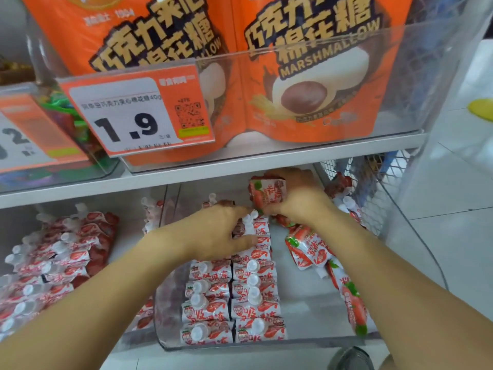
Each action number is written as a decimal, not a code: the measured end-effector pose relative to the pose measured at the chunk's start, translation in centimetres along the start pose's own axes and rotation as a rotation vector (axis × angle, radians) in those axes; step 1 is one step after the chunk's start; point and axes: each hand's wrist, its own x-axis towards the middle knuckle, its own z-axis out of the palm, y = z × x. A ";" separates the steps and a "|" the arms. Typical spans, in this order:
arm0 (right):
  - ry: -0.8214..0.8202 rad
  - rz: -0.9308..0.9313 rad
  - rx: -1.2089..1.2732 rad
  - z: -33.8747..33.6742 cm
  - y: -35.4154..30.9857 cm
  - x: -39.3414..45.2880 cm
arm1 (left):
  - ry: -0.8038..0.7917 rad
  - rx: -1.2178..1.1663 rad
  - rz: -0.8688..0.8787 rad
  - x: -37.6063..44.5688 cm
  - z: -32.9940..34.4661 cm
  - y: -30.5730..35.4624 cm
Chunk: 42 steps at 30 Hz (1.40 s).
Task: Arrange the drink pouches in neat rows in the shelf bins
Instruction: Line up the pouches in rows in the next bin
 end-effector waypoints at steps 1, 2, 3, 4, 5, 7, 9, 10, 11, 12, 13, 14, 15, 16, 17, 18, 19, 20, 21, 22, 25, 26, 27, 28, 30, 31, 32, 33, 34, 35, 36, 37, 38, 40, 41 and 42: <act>0.039 -0.015 -0.031 -0.1 0.0 0.1 | 0.044 0.023 0.010 -0.9 -0.3 -0.1; 0.092 -0.022 -0.094 0.0 -0.2 0.3 | 0.107 0.064 0.008 -1.9 -0.6 -0.3; 0.126 -0.023 -0.177 0.1 -0.4 0.5 | 0.182 0.123 -0.008 -3.0 -0.7 -0.6; 0.109 -0.026 -0.242 0.5 -0.5 0.8 | 0.260 0.192 -0.041 -4.0 -0.7 -0.9; 0.035 -0.051 -0.267 0.9 -0.8 1.0 | 0.335 0.242 -0.097 -5.0 -0.4 -1.3; -0.208 -0.121 -0.256 1.9 -1.0 1.0 | 0.460 0.169 -0.236 -6.6 0.4 -1.6; -0.357 -0.174 -0.285 1.9 -1.1 0.8 | 0.565 -0.141 -0.355 -7.5 1.2 -1.6; -0.355 -0.178 -0.270 1.5 -1.1 0.7 | 0.605 -0.277 -0.378 -7.7 1.5 -1.5; -0.315 -0.159 -0.238 1.1 -1.0 0.6 | 0.640 -0.353 -0.376 -7.8 1.7 -1.5; -0.242 -0.125 -0.165 0.9 -0.9 0.6 | 0.671 -0.387 -0.369 -7.7 1.8 -1.5; -0.158 -0.087 -0.064 0.7 -0.6 0.6 | 0.697 -0.421 -0.371 -7.7 2.0 -1.6; -0.083 -0.060 0.031 0.9 -0.5 0.6 | 0.709 -0.466 -0.381 -7.8 2.1 -1.7; -0.033 -0.059 0.082 1.0 -0.6 0.7 | 0.710 -0.521 -0.392 -7.9 2.2 -1.8; -0.008 -0.077 0.071 1.5 -0.5 0.9 | 0.698 -0.582 -0.391 -8.1 2.4 -1.9; -0.005 -0.085 0.031 2.1 -0.3 1.3 | 0.680 -0.649 -0.387 -8.3 2.6 -2.0; -0.017 -0.090 -0.017 2.8 -0.3 1.7 | 0.658 -0.704 -0.387 -8.4 2.9 -2.0; -0.041 -0.084 -0.077 3.3 -0.3 2.1 | 0.639 -0.735 -0.393 -8.6 3.1 -2.0; -0.064 -0.080 -0.132 3.8 -0.4 2.6 | 0.628 -0.747 -0.396 -8.6 3.2 -2.1; -0.083 -0.058 -0.175 4.1 -0.4 3.0 | 0.624 -0.756 -0.394 -8.6 3.3 -2.0; -0.103 -0.029 -0.186 4.4 -0.5 3.2 | 0.628 -0.762 -0.385 -8.6 3.2 -1.8; -0.142 0.027 -0.091 4.6 -0.5 3.3 | 0.668 -0.730 -0.383 -8.3 2.9 -1.0; -0.152 0.033 -0.076 4.4 -0.6 3.1 | 0.677 -0.717 -0.394 -8.3 2.8 -0.8; -0.164 0.031 -0.071 4.3 -0.6 2.9 | 0.681 -0.707 -0.402 -8.4 2.7 -0.6; -0.172 0.022 -0.069 4.1 -0.6 2.8 | 0.682 -0.702 -0.401 -8.4 2.7 -0.5; -0.168 0.011 -0.037 3.6 -0.7 2.3 | 0.679 -0.692 -0.385 -8.4 2.6 -0.7; -0.150 0.014 -0.016 3.3 -0.7 1.9 | 0.674 -0.683 -0.380 -8.5 2.6 -0.7; -0.117 0.022 -0.009 3.0 -0.7 1.6 | 0.667 -0.674 -0.377 -8.6 2.6 -0.7; -0.073 0.032 -0.016 2.7 -0.7 1.2 | 0.661 -0.667 -0.377 -8.6 2.5 -0.8; -0.035 0.040 -0.030 2.3 -0.7 0.7 | 0.655 -0.657 -0.380 -8.7 2.5 -0.8; -0.016 0.037 -0.049 1.8 -0.9 0.1 | 0.647 -0.640 -0.385 -8.7 2.4 -0.8; -0.028 0.031 -0.081 1.2 -1.1 -0.5 | 0.638 -0.619 -0.388 -8.8 2.2 -0.9; -0.072 0.029 -0.118 0.4 -1.3 -1.3 | 0.626 -0.599 -0.390 -8.8 2.1 -0.9; -0.135 0.046 -0.142 -0.6 -1.5 -2.2 | 0.616 -0.580 -0.393 -8.9 2.0 -1.0; -0.262 0.114 -0.156 -2.5 -1.1 -4.4 | 0.587 -0.534 -0.402 -8.9 1.9 -1.0; -0.301 0.138 -0.190 -3.4 -0.9 -5.5 | 0.577 -0.498 -0.410 -9.0 1.8 -0.9; -0.325 0.153 -0.248 -4.3 -0.8 -6.4 | 0.586 -0.441 -0.412 -9.1 1.8 -0.8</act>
